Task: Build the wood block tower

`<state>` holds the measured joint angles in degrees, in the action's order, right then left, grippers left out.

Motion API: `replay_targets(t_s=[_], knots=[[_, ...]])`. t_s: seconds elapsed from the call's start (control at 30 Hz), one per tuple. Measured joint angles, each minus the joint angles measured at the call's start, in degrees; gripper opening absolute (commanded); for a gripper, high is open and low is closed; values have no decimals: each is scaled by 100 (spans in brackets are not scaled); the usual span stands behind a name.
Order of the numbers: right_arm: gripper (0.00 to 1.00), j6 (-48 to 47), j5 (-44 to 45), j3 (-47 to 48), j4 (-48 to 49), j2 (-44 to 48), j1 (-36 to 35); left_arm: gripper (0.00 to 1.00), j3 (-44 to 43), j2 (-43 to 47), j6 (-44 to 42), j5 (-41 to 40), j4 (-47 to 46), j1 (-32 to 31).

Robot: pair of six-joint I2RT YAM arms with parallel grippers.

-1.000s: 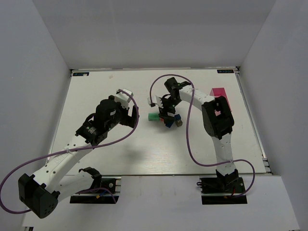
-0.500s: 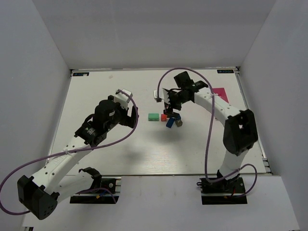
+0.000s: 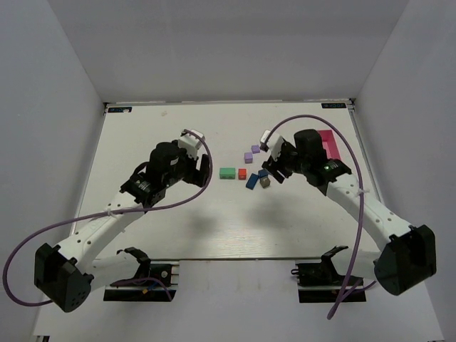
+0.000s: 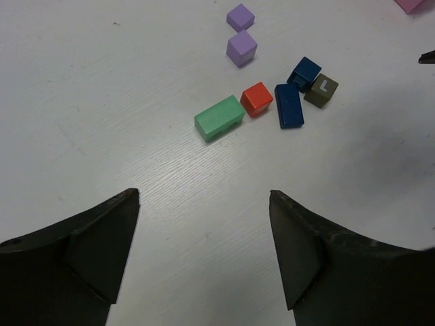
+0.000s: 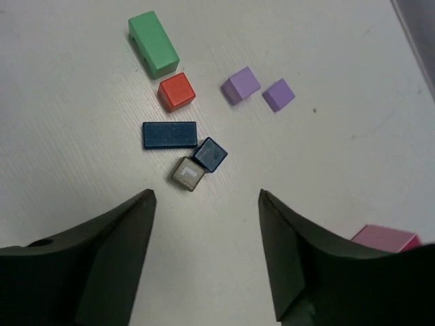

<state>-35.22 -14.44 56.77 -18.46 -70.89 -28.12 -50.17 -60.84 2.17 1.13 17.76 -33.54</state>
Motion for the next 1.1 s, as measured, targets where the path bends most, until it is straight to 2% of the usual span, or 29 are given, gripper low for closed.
replay_targets(t_s=[0.03,0.07,0.1,0.13,0.17,0.27,0.33,0.37,0.43,0.47,0.6,0.77,0.87,0.9,1.1], knots=[[51,160,57,-127,50,109,22,78,-76,-98,28,50,2,-7],[48,280,101,-227,63,186,44,74,-190,-212,68,105,4,-13],[46,428,138,-280,66,216,52,70,-280,-302,96,142,-4,-20],[42,562,184,-352,63,234,70,54,-393,-411,127,195,4,-31],[40,682,232,-393,68,223,76,46,-509,-527,173,243,44,-35],[38,1019,321,-448,61,74,96,32,-885,-946,205,332,146,-50],[40,1191,380,-450,59,-105,103,32,-1064,-1224,216,348,201,-72],[44,1259,398,-450,59,-192,105,39,-1132,-1364,214,348,216,-81],[46,1392,459,-450,55,-352,105,51,-1185,-1578,179,345,245,-81],[47,1443,498,-450,52,-415,105,61,-1226,-1690,164,345,264,-81],[48,1676,680,-450,50,-492,109,72,-1609,-2262,33,363,271,-81],[47,1784,789,-450,42,-308,144,74,-2776,-3473,-560,721,219,-81],[41,1740,782,-450,37,-15,188,74,-3132,-4035,-970,1008,103,-81],[35,1698,763,-452,37,127,197,72,-3292,-4256,-1132,1117,144,-81],[25,1497,503,-514,15,612,223,71,-4627,-5595,-1965,1659,516,-81]])
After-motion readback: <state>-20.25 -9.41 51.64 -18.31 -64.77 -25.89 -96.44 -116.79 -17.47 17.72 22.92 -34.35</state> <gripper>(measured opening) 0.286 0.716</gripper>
